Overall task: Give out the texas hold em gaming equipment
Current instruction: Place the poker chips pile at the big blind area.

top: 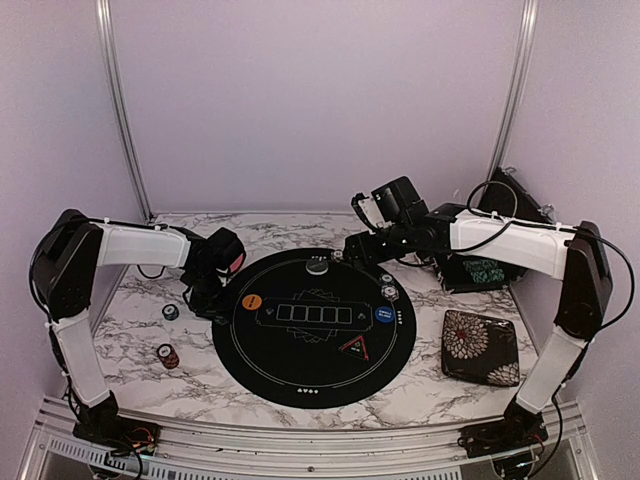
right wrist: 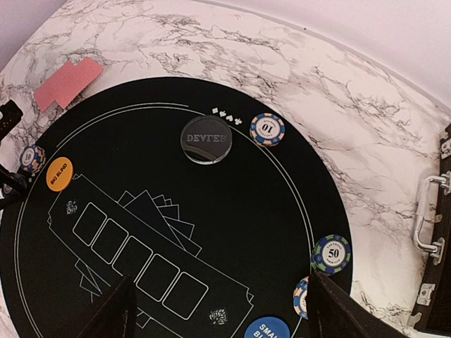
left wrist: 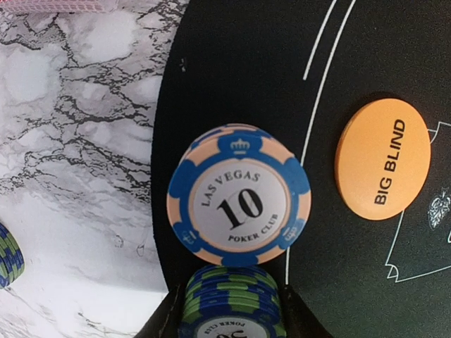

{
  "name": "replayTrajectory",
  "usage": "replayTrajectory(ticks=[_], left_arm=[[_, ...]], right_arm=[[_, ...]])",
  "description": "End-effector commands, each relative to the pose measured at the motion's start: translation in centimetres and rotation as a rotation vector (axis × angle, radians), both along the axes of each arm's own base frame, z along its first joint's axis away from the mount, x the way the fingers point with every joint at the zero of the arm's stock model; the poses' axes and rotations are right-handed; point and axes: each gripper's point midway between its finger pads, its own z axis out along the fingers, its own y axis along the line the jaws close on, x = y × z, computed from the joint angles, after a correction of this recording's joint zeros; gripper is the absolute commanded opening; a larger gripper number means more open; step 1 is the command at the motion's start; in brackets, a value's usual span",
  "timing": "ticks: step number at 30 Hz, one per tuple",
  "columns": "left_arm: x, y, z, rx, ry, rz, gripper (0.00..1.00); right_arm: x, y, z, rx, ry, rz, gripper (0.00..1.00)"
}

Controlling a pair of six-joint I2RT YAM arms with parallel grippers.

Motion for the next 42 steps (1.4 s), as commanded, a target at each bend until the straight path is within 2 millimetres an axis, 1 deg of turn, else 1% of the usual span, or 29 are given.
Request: replayTrajectory(ticks=[1,12,25,30,36,42], left_arm=[[0.6,-0.8,0.2,-0.011,-0.015,-0.001,0.34],[0.3,-0.7,-0.6,0.018,-0.005,-0.012,0.39],[0.3,-0.7,-0.6,0.022,-0.006,-0.02,0.45],[0.4,-0.7,-0.5,0.022,-0.01,-0.024,0.49],[0.5,-0.8,-0.4,0.023,-0.012,-0.026,0.5],[1.0,-0.9,0.5,0.022,-0.033,-0.03,0.53]], right_arm=[[-0.1,-0.2,1.2,0.012,-0.026,-0.006,0.8],[-0.1,-0.5,1.3,0.011,-0.026,-0.013,0.8],[-0.2,-0.6,1.4,0.013,-0.027,-0.012,0.8],[-0.1,-0.7,1.4,0.013,-0.029,-0.014,0.8],[-0.1,-0.7,1.4,0.014,-0.028,-0.014,0.8],[-0.1,-0.6,1.5,0.016,-0.028,-0.012,0.8]])
